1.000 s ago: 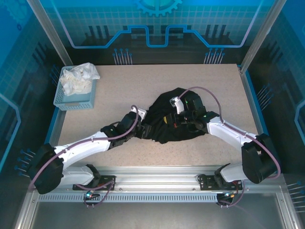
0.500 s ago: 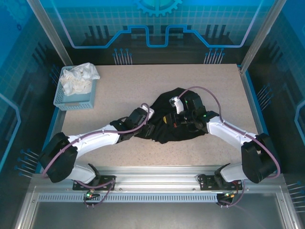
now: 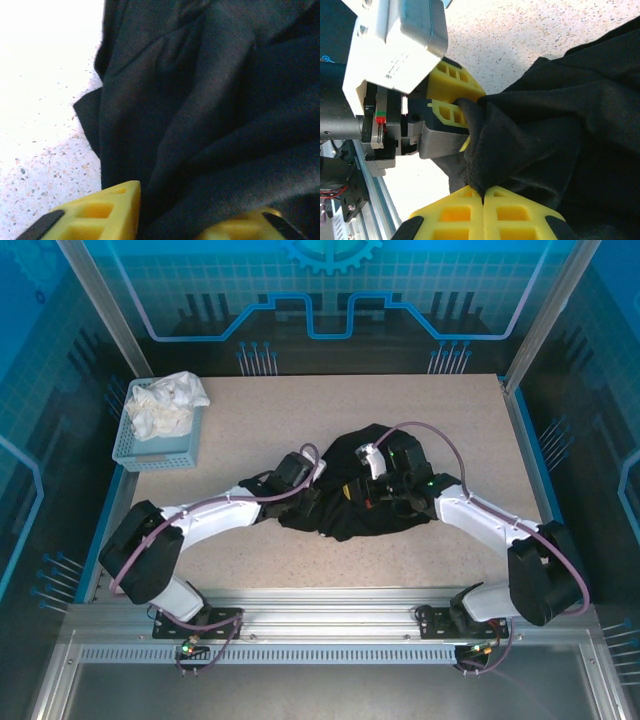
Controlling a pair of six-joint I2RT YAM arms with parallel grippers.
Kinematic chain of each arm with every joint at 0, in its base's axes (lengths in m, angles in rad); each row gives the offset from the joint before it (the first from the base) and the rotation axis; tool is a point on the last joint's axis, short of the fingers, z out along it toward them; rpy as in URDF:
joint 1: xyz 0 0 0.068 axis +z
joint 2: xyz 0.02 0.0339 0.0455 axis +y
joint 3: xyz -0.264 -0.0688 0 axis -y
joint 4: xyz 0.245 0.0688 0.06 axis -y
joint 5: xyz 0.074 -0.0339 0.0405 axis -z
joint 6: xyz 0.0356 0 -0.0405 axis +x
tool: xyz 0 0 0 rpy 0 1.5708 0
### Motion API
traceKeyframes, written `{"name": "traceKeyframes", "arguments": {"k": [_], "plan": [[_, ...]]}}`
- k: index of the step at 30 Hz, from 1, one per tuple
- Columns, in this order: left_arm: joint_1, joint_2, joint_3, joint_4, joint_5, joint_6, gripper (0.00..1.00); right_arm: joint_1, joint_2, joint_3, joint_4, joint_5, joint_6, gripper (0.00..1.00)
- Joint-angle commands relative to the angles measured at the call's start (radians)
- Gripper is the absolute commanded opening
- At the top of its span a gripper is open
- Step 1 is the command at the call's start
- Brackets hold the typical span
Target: Fold the inside-out t-shirt
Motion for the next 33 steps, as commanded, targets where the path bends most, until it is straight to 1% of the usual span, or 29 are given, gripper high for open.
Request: {"name": "traceKeyframes", "arguments": {"k": [1, 2, 3, 6, 7, 9, 10, 12, 14, 17, 18, 20, 21, 23, 26, 28, 31, 33], "plan": [[0.023, -0.034, 0.029, -0.024, 0.149, -0.034, 0.16, -0.008, -0.05, -0.01, -0.03, 0.075, -0.02, 0.0], [0.029, -0.06, 0.025, -0.016, 0.191, -0.054, 0.05, -0.006, -0.059, -0.007, -0.035, 0.111, -0.02, 0.0], [0.033, -0.091, 0.021, -0.008, 0.241, -0.083, 0.0, -0.004, -0.068, 0.0, -0.036, 0.148, -0.017, 0.0], [0.037, -0.209, -0.002, 0.034, 0.413, -0.172, 0.0, 0.027, -0.105, 0.033, -0.031, 0.246, -0.037, 0.0], [0.037, -0.252, -0.013, 0.052, 0.444, -0.205, 0.0, 0.038, -0.12, 0.043, -0.037, 0.284, -0.054, 0.0], [0.04, -0.358, -0.041, 0.094, 0.457, -0.276, 0.0, 0.055, -0.152, 0.074, -0.069, 0.365, -0.112, 0.0], [0.041, -0.402, -0.058, 0.119, 0.456, -0.306, 0.0, 0.058, -0.166, 0.08, -0.08, 0.382, -0.135, 0.0], [0.043, -0.482, -0.092, 0.194, 0.474, -0.36, 0.0, 0.059, -0.193, 0.084, -0.093, 0.394, -0.19, 0.0], [0.046, -0.519, -0.104, 0.245, 0.508, -0.39, 0.0, 0.059, -0.206, 0.084, -0.085, 0.372, -0.216, 0.0], [0.045, -0.521, -0.106, 0.293, 0.558, -0.438, 0.0, 0.06, -0.194, 0.091, -0.059, 0.321, -0.216, 0.02], [0.046, -0.515, -0.108, 0.31, 0.578, -0.454, 0.0, 0.059, -0.182, 0.106, -0.075, 0.344, -0.202, 0.03], [0.046, -0.503, -0.109, 0.326, 0.587, -0.477, 0.0, 0.047, -0.145, 0.157, -0.161, 0.466, -0.135, 0.08], [0.044, -0.5, -0.111, 0.331, 0.576, -0.486, 0.0, 0.034, -0.123, 0.186, -0.215, 0.495, -0.114, 0.1], [0.044, -0.494, -0.118, 0.335, 0.542, -0.491, 0.0, 0.028, -0.113, 0.206, -0.28, 0.511, -0.104, 0.16], [0.044, -0.483, -0.123, 0.326, 0.474, -0.496, 0.0, 0.029, -0.165, 0.173, -0.328, 0.489, -0.111, 0.26], [0.045, -0.474, -0.123, 0.32, 0.448, -0.498, 0.0, 0.03, -0.224, 0.139, -0.358, 0.447, -0.115, 0.33], [0.045, -0.457, -0.123, 0.325, 0.438, -0.503, 0.0, 0.039, -0.336, 0.061, -0.349, 0.327, -0.087, 0.42], [0.044, -0.446, -0.122, 0.327, 0.443, -0.506, 0.0, 0.067, -0.404, -0.017, -0.281, 0.245, -0.023, 0.46]]}}
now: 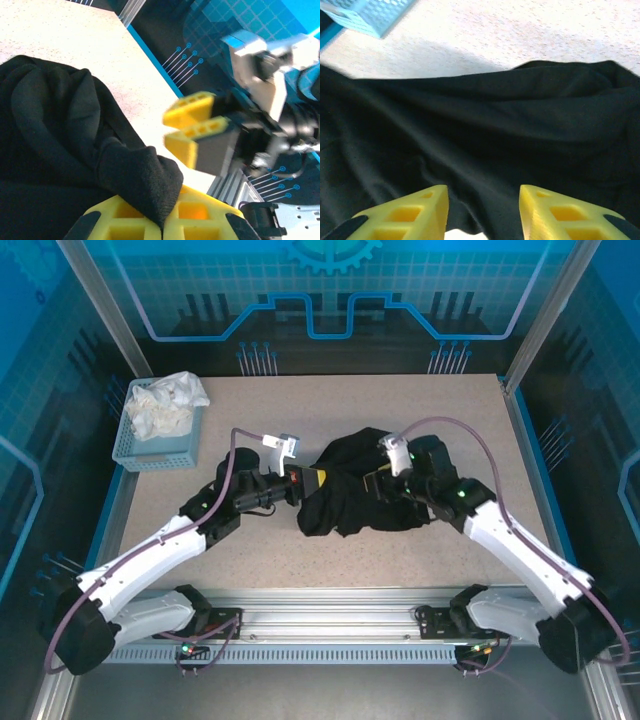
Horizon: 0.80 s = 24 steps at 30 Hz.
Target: Fold the inside-out t-shirt
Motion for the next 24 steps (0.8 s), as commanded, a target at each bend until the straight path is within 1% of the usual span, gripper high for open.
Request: {"name": "traceKeyframes", "arguments": {"k": [1, 3, 5, 9, 11, 12, 14, 15, 17, 19, 21, 22, 23, 24], "plan": [[0.006, 0.016, -0.002, 0.053, -0.019, -0.017, 0.0, 0.043, -0.101, -0.102, 0.054, -0.152, 0.095, 0.46], [0.006, 0.021, -0.001, 0.052, -0.018, -0.02, 0.0, 0.094, -0.123, -0.161, 0.153, -0.18, 0.171, 0.47], [0.006, 0.023, -0.001, 0.052, -0.02, -0.019, 0.0, 0.144, -0.112, -0.201, 0.25, -0.196, 0.225, 0.47], [0.007, 0.027, 0.003, 0.045, -0.017, -0.018, 0.0, 0.236, -0.018, -0.233, 0.432, -0.211, 0.296, 0.44], [0.007, 0.025, 0.004, 0.045, -0.017, -0.018, 0.0, 0.264, 0.035, -0.215, 0.445, -0.159, 0.303, 0.44], [0.006, 0.023, 0.003, 0.046, -0.014, -0.019, 0.0, 0.272, 0.059, -0.196, 0.418, -0.095, 0.31, 0.44], [0.006, 0.018, 0.0, 0.047, -0.015, -0.02, 0.0, 0.275, 0.092, -0.176, 0.377, 0.004, 0.311, 0.46], [0.006, 0.017, -0.003, 0.046, -0.015, -0.02, 0.0, 0.275, 0.108, -0.172, 0.38, 0.034, 0.307, 0.48], [0.007, 0.012, -0.007, 0.045, -0.015, -0.019, 0.0, 0.274, 0.136, -0.163, 0.412, 0.05, 0.297, 0.5], [0.006, 0.008, -0.008, 0.043, -0.012, -0.017, 0.0, 0.272, 0.174, -0.142, 0.422, 0.069, 0.285, 0.5], [0.006, -0.001, -0.011, 0.032, -0.017, -0.01, 0.0, 0.255, 0.196, -0.13, 0.446, 0.056, 0.262, 0.5], [0.006, -0.006, -0.012, 0.026, -0.023, -0.006, 0.0, 0.243, 0.201, -0.127, 0.458, 0.045, 0.254, 0.48], [0.006, -0.012, -0.013, 0.017, -0.032, -0.001, 0.0, 0.227, 0.201, -0.126, 0.472, 0.023, 0.243, 0.41], [0.007, -0.018, -0.013, 0.006, -0.046, 0.002, 0.0, 0.204, 0.198, -0.127, 0.485, -0.01, 0.225, 0.29]]}}
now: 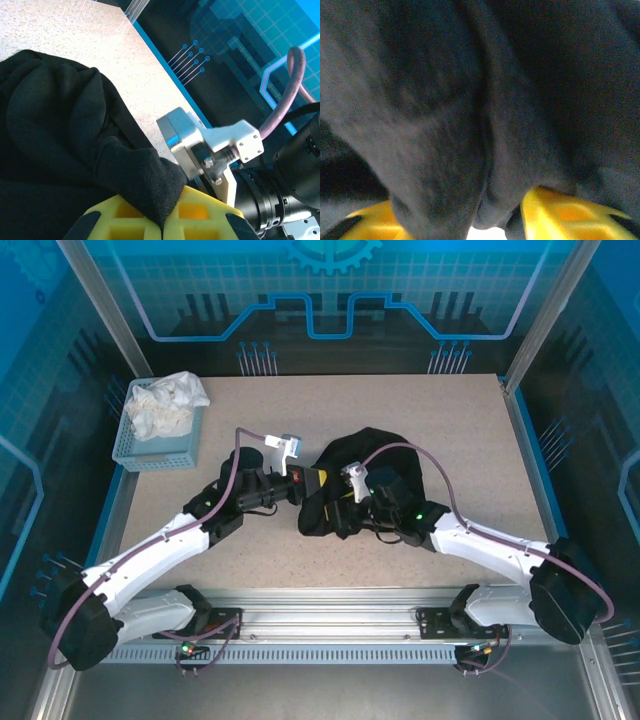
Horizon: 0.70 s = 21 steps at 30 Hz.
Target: Fold the inside-out t-shirt
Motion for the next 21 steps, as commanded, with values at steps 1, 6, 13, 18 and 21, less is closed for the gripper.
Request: {"name": "traceKeyframes", "arguments": {"k": [1, 6, 13, 18, 21], "plan": [[0.01, -0.045, -0.015, -0.005, -0.046, 0.004, 0.0, -0.061, -0.004, 0.034, 0.074, -0.056, -0.045, 0.18], [0.085, -0.071, -0.041, -0.052, -0.186, -0.039, 0.0, -0.19, -0.07, 0.014, 0.085, -0.4, -0.147, 0.0], [0.14, 0.044, -0.018, -0.111, -0.255, 0.003, 0.08, -0.241, -0.139, -0.019, 0.165, -0.66, -0.171, 0.0], [0.139, 0.088, 0.004, -0.129, -0.225, 0.041, 0.22, -0.244, -0.118, -0.008, 0.184, -0.688, -0.181, 0.0], [0.136, 0.061, 0.0, -0.174, -0.233, 0.078, 0.37, -0.247, -0.113, -0.004, 0.166, -0.672, -0.198, 0.0]]}}
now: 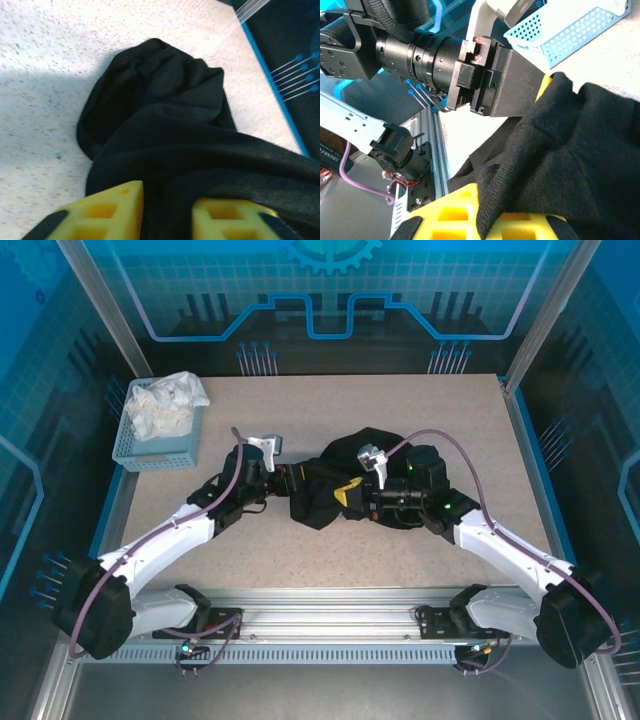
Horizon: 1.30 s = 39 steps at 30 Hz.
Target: Fold the inside-out t-shirt
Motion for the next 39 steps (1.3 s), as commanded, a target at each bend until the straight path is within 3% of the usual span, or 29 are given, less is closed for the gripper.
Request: {"name": "traceKeyframes", "arguments": {"k": [1, 4, 8, 13, 18, 33, 39], "plan": [[0.007, -0.042, 0.027, -0.067, -0.037, 0.059, 0.41, -0.015, 0.0, 0.0, 0.034, -0.046, -0.036, 0.0], [-0.03, -0.104, 0.009, -0.129, -0.097, 0.117, 0.5, -0.023, 0.001, -0.005, 0.031, -0.041, -0.04, 0.0], [-0.114, -0.185, -0.013, -0.187, -0.191, 0.184, 0.55, -0.035, 0.01, -0.005, 0.019, -0.03, -0.05, 0.0], [-0.188, -0.209, -0.025, -0.133, -0.108, 0.252, 0.42, -0.039, 0.029, 0.0, 0.022, -0.032, -0.047, 0.0], [-0.189, -0.125, 0.017, -0.125, 0.007, 0.251, 0.32, -0.042, 0.027, 0.0, 0.016, -0.023, -0.047, 0.0], [-0.14, 0.008, 0.071, -0.085, 0.002, 0.226, 0.42, -0.05, -0.009, -0.021, -0.002, -0.014, -0.055, 0.0], [-0.13, 0.072, 0.099, -0.024, 0.093, 0.218, 0.34, -0.051, -0.019, -0.028, -0.001, -0.013, -0.057, 0.0]]}}
